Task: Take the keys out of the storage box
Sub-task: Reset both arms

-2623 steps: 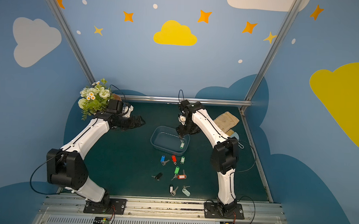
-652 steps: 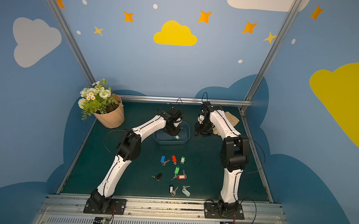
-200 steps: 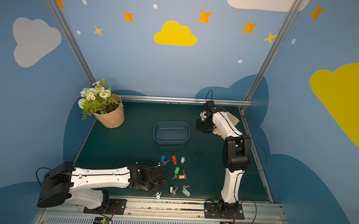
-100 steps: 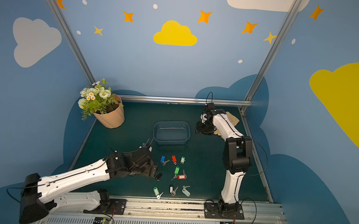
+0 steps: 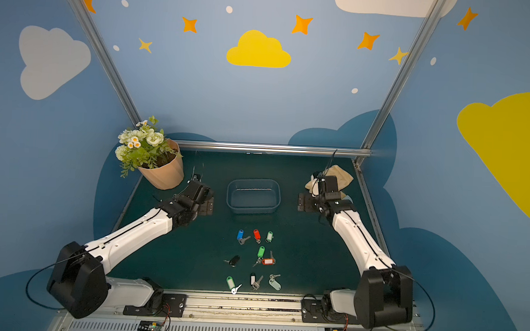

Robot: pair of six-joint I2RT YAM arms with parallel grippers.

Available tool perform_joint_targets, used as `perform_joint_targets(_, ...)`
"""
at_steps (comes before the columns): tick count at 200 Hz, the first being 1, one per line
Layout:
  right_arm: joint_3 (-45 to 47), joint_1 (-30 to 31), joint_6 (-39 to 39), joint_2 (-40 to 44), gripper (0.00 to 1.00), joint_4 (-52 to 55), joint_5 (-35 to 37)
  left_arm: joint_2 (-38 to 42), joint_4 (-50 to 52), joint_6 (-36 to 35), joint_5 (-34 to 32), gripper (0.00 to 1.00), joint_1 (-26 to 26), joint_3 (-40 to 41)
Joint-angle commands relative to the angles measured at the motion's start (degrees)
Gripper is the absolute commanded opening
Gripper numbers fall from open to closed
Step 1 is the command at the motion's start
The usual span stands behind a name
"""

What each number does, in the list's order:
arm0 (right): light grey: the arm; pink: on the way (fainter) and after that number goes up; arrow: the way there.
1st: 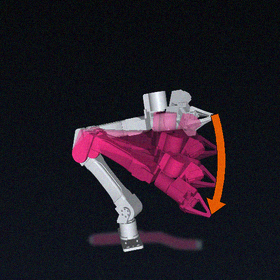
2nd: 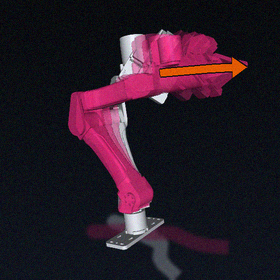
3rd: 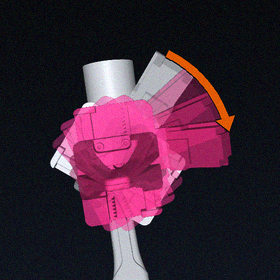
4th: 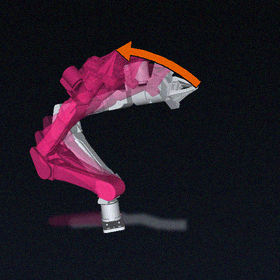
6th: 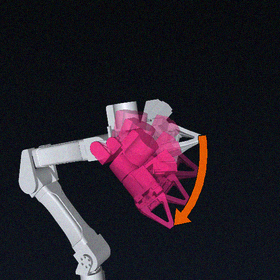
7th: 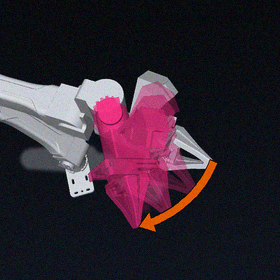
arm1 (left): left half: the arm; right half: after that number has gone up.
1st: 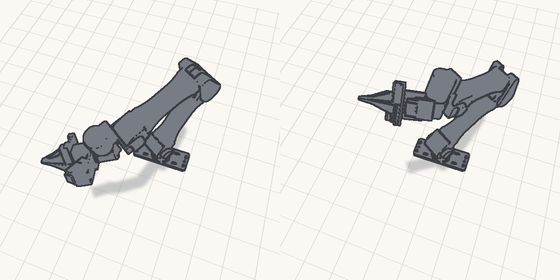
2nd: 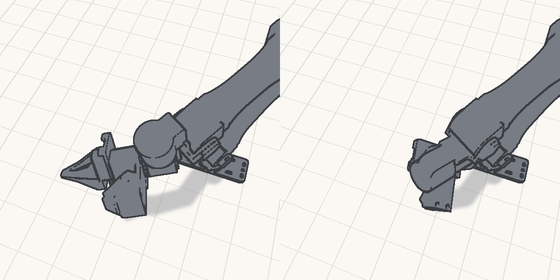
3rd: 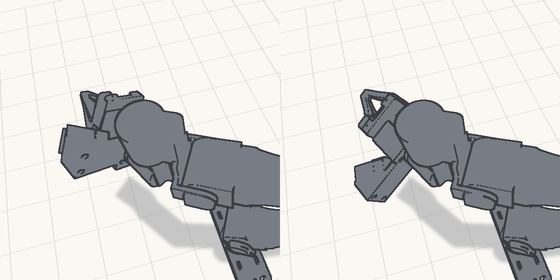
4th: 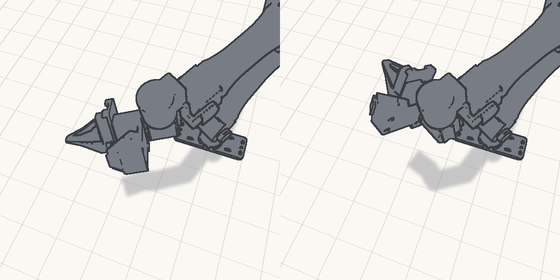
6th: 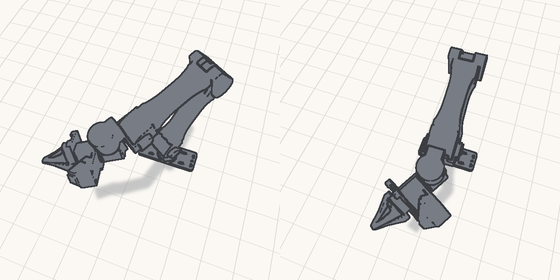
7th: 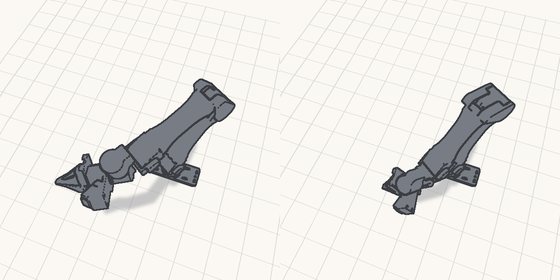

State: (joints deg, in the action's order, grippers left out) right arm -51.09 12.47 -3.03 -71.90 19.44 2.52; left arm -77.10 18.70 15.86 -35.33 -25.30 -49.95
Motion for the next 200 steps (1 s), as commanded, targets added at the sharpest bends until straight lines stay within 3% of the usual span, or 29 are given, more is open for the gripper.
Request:
perform_joint_targets(1,11.9,-0.5,8.8,6.7,0.98,-22.3,8.1,1.4,-22.6,-12.0,-1.8,1.00,3.8,7.9)
perform_joint_targets(23,23.7,-2.6,9.4,10.4,0.98,-35.1,9.9,0.9,-35.4,-17.2,2.1,1.00,7.0,15.2)
perform_joint_targets(46,26.0,-6.9,4.9,8.2,0.98,-35.0,7.4,-1.4,-37.3,-14.1,8.0,1.00,12.2,18.1)
perform_joint_targets(66,27.9,-8.6,5.3,4.0,0.98,-39.9,5.1,-1.9,-47.0,-15.0,11.9,1.00,15.3,23.6)
perform_joint_targets(83,26.1,-9.5,6.2,1.4,0.98,-40.3,3.9,-1.3,-49.4,-15.2,20.4,1.00,19.4,24.5)
perform_joint_targets(114,21.5,-13.1,5.9,-4.3,0.98,-39.3,-0.8,-4.5,-55.6,-13.9,29.6,1.00,26.2,24.8)
perform_joint_targets(140,19.2,-13.9,7.6,-6.1,0.98,-37.1,-6.6,-13.4,-72.5,-15.0,37.0,1.00,27.6,28.6)
perform_joint_targets(157,19.4,-14.0,5.2,-6.2,0.98,-38.1,-8.9,-10.5,-64.0,-14.5,36.2,1.00,27.7,26.9)
perform_joint_targets(173,18.9,-13.7,6.7,-6.7,0.98,-37.7,-13.3,-12.0,-67.9,-15.1,37.6,1.00,27.6,27.6)
perform_joint_targets(200,16.0,-12.8,6.3,-10.1,0.98,-37.2,-12.6,-11.1,-66.6,-16.7,40.1,1.00,27.2,27.8)
